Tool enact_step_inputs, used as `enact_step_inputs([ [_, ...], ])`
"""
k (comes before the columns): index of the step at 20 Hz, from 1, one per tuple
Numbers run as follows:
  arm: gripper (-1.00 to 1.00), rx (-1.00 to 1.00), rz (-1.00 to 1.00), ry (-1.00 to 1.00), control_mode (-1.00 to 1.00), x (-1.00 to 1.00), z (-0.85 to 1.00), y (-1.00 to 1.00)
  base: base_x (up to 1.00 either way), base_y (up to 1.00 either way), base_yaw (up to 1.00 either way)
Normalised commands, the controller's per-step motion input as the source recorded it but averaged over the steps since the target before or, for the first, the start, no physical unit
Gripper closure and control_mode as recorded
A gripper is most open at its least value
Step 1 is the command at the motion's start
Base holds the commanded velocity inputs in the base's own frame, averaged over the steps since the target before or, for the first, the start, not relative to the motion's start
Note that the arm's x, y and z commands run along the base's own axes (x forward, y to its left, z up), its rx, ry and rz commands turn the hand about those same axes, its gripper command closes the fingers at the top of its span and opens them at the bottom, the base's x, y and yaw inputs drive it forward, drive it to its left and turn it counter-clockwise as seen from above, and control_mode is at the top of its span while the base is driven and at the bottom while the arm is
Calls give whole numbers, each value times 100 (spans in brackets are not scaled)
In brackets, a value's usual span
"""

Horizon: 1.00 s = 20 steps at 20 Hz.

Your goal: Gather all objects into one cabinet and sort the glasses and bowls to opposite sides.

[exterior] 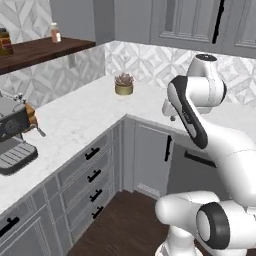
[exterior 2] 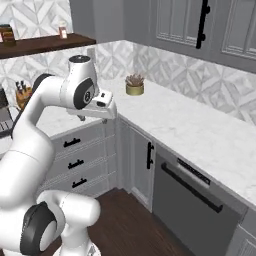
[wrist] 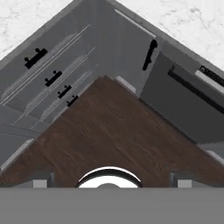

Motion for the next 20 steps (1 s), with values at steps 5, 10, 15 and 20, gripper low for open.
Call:
enact_step_inputs([
  [5,-100,0,0,0,100,0,0,0,16,0,71],
  [10,-100,0,0,0,100,0,0,0,25,0,70],
  [15,-100,0,0,0,100,0,0,0,60,-2,69],
  [20,-100,0,0,0,100,0,0,0,95,-9,39],
])
